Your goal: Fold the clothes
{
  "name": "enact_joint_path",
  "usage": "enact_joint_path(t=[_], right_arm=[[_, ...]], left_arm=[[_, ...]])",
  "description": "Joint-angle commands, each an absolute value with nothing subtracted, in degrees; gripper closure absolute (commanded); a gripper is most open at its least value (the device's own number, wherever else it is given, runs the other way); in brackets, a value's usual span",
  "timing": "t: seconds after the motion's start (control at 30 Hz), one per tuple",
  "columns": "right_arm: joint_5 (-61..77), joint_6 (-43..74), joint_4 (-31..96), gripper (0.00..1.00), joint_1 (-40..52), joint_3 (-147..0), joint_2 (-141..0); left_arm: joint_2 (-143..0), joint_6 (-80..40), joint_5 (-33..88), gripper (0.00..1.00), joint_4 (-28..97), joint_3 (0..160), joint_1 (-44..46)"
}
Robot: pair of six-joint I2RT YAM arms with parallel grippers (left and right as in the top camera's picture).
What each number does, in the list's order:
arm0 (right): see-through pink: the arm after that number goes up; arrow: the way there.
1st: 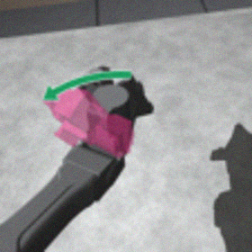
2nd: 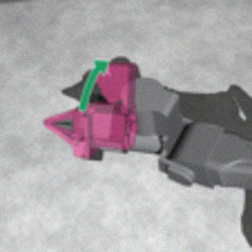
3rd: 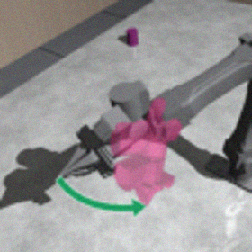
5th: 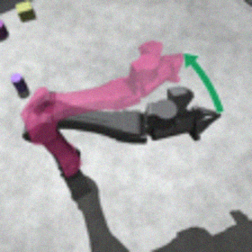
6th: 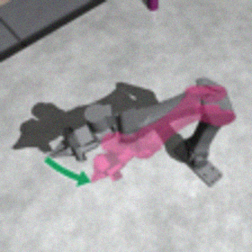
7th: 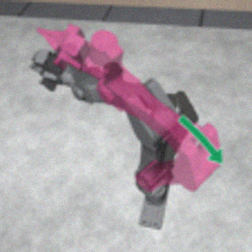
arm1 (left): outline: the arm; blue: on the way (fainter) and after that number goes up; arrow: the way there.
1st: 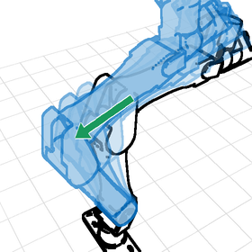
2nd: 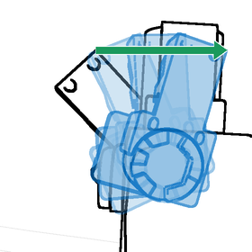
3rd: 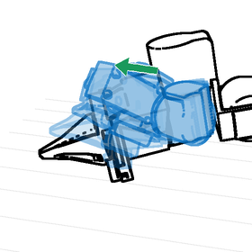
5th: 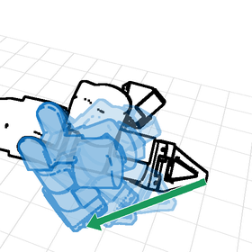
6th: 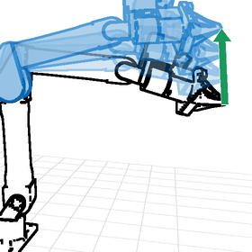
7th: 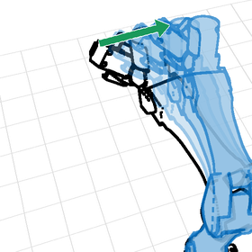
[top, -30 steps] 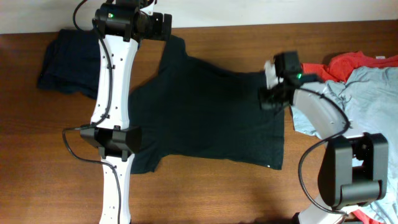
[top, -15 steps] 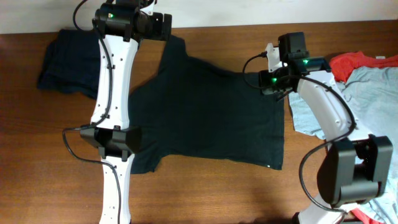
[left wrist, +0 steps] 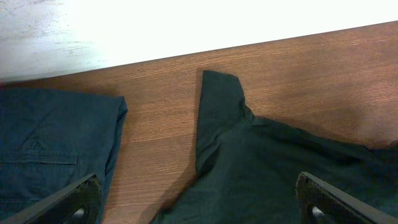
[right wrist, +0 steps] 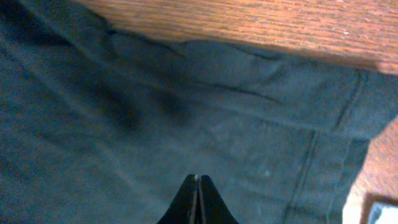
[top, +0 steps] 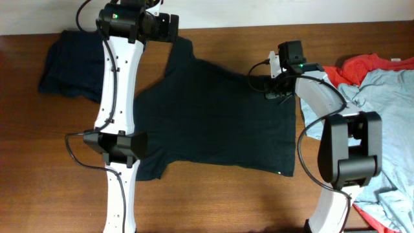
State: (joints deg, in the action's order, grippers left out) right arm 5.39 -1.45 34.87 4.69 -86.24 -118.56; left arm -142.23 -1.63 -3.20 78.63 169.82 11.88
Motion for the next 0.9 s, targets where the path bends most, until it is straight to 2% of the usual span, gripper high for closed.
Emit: enact_joint_path(t=[0.0, 0.87], right_arm=[[3.9, -0.5, 33.3, 0.96, 4.5, -87.0, -120.4], [3.8, 2.0, 25.9, 0.96, 4.5, -87.0, -124.2]], left_arm=[[-142.5, -2.3, -2.8, 0.01, 78.6, 169.9, 12.0], [-142.5, -2.3, -2.8, 0.01, 78.6, 169.9, 12.0]])
